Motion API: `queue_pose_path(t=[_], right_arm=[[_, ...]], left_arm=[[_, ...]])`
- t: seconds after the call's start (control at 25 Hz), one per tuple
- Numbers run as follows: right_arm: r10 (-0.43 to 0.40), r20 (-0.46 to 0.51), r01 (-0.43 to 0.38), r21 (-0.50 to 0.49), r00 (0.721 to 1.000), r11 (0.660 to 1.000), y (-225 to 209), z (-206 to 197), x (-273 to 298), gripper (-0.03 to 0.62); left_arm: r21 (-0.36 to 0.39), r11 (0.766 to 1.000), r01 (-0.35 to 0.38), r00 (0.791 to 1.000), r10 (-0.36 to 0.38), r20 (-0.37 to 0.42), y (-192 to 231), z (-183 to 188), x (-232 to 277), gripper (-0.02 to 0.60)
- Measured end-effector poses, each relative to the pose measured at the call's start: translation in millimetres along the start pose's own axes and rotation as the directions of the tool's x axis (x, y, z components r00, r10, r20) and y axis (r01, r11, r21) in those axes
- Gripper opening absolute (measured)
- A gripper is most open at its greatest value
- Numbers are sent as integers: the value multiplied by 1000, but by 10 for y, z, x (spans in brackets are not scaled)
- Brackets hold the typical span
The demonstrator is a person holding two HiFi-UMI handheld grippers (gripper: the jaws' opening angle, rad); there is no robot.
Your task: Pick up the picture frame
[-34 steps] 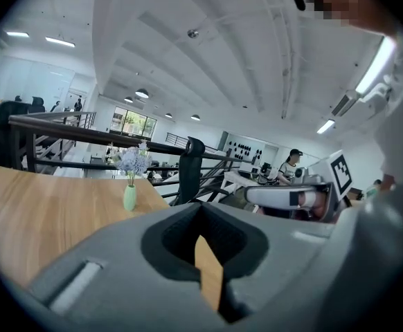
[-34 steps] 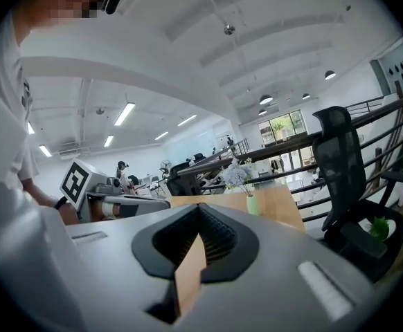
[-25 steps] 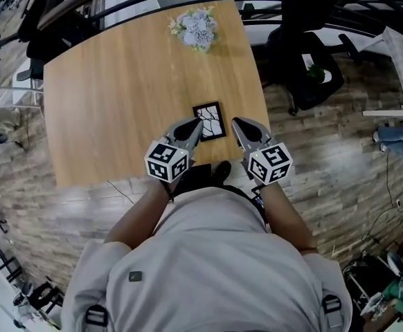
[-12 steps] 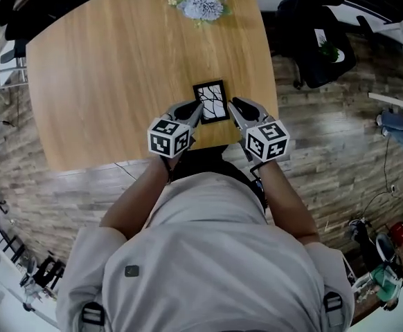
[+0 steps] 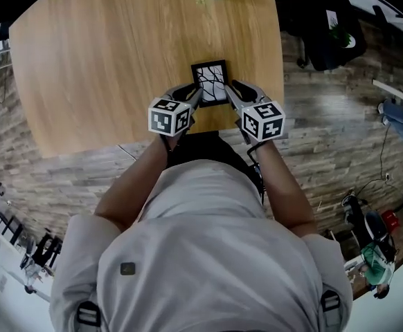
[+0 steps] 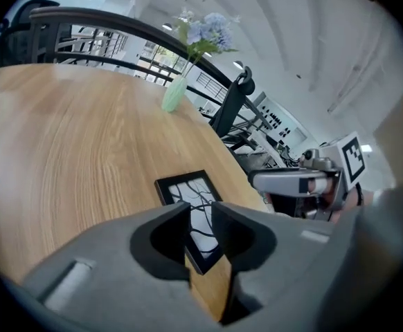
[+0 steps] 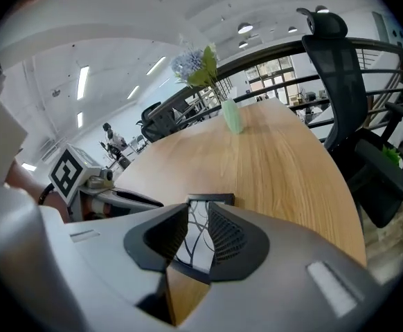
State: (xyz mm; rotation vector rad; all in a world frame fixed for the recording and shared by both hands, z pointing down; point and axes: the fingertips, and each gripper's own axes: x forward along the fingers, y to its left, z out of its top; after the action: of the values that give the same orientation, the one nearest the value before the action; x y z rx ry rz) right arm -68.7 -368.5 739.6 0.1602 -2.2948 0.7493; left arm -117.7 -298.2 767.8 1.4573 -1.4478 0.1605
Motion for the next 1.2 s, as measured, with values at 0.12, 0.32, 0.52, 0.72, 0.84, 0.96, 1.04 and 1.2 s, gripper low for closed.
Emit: queue_pose_path(t=[0.12,0.32,0.52,0.72,0.84,0.96,1.04,1.2], right_arm=[[-3,-37,3,11,999,1000,-65,-107,130,110],[-22,-92,23,17,996,1000,-183,-302,277,110],[-46,-134,47,0,990,999,-303,-400,424,114],[-83,-159,79,-30,984,996,-380,-504,510,115],[-138,-149,131,-54,979,990,-402,-515,514,80],[-175,-145,165,-78,974,983,-398,-528,545,93],[-188,-146,177,-82,971,981,-408,-556,568,100],[-188,-143,179,-73,972,981,-416,-570,585,98]], left_arm=[[-50,999,-14,1000,13,-20,158,-100,121,101],[-79,996,-31,998,26,-52,267,-200,262,114],[-95,995,-39,996,31,-84,336,-248,384,130],[-85,995,-57,995,50,-91,336,-255,449,120],[-66,994,-85,992,78,-96,334,-258,444,110],[-49,993,-107,989,102,-103,340,-263,439,110],[-45,993,-112,989,107,-104,339,-272,444,110],[-44,992,-116,989,111,-94,344,-275,451,110]])
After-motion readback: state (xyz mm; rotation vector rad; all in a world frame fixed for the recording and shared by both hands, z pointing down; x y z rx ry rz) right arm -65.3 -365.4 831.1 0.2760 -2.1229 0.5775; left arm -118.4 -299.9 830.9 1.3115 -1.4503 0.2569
